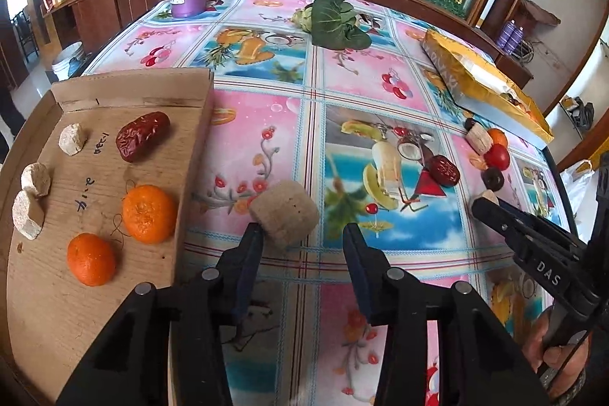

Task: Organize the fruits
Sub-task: 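Grasp a cylindrical tan cake with the left tool while the right tool grasps another tan cake, then carry both tan cakes into the cardboard tray and open both tools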

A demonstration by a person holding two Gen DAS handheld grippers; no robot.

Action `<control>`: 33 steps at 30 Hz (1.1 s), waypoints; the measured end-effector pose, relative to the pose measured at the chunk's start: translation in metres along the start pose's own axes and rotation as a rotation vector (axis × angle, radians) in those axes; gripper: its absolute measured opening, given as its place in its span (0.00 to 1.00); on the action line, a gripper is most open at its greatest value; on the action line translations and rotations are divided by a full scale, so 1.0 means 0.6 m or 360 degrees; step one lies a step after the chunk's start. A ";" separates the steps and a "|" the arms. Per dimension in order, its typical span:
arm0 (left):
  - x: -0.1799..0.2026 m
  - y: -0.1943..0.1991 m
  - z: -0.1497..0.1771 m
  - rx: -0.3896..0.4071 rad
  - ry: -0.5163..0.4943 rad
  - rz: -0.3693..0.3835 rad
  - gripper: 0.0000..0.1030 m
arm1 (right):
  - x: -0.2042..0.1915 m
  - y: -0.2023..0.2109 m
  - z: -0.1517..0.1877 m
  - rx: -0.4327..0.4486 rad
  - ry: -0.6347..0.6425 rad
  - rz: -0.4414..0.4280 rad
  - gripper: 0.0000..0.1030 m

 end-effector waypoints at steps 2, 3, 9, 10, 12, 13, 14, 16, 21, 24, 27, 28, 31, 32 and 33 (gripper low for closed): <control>0.002 -0.003 -0.002 0.0010 -0.0013 -0.0010 0.42 | -0.002 0.001 0.001 0.0002 0.0008 -0.0005 0.26; 0.002 -0.003 -0.002 0.0015 -0.0026 -0.0018 0.42 | -0.003 0.000 0.001 0.0001 0.0014 -0.0006 0.26; 0.009 0.003 0.004 0.0033 -0.0038 0.0033 0.12 | -0.006 0.003 0.004 0.0003 0.0051 0.0029 0.26; 0.008 0.004 0.005 0.0042 -0.0031 0.0038 0.11 | -0.007 0.006 0.004 0.0012 0.0058 0.0036 0.26; 0.005 0.006 0.007 0.0044 0.0005 0.0077 0.09 | -0.007 0.012 0.004 0.0038 0.0064 0.0040 0.26; 0.002 0.008 0.009 0.0038 0.0031 0.0104 0.09 | -0.007 0.014 0.003 0.0047 0.0061 0.0037 0.26; 0.000 0.010 0.010 0.0036 0.0050 0.0120 0.09 | -0.006 0.015 0.003 0.0053 0.0054 0.0033 0.26; -0.002 0.014 0.010 0.0040 0.0064 0.0133 0.09 | -0.004 0.015 0.002 0.0058 0.0045 0.0035 0.26; 0.002 0.012 0.007 0.0045 0.0041 0.0105 0.18 | -0.003 0.016 0.003 0.0053 0.0030 0.0029 0.26; 0.010 0.009 -0.001 0.0073 -0.0004 0.0071 0.41 | -0.004 0.017 0.004 0.0052 0.0022 0.0021 0.26; 0.020 0.004 -0.010 0.0087 -0.0035 0.0039 0.49 | -0.005 0.018 0.005 0.0053 0.0024 0.0014 0.26; 0.023 0.001 -0.013 0.0096 -0.0053 0.0015 0.49 | -0.006 0.018 0.005 0.0054 0.0028 0.0015 0.26; 0.023 -0.009 -0.012 0.0089 -0.0092 -0.0087 0.43 | -0.010 0.018 0.006 0.0056 0.0041 0.0020 0.26; 0.020 -0.009 -0.012 0.0091 -0.0092 -0.0110 0.36 | -0.010 0.018 0.006 0.0059 0.0044 0.0024 0.26; 0.019 -0.008 -0.011 0.0087 -0.0084 -0.0092 0.36 | -0.010 0.019 0.006 0.0062 0.0045 0.0026 0.26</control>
Point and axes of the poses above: each gripper's, at about its wrist camera, not at the fingertips, and y roughly against the way its jaws point, x to its right, z to its underside, the point moved 7 cm from there along -y, roughly the way its jaws point, and after that the axes turned 4 degrees about z, right-handed, at the moved point
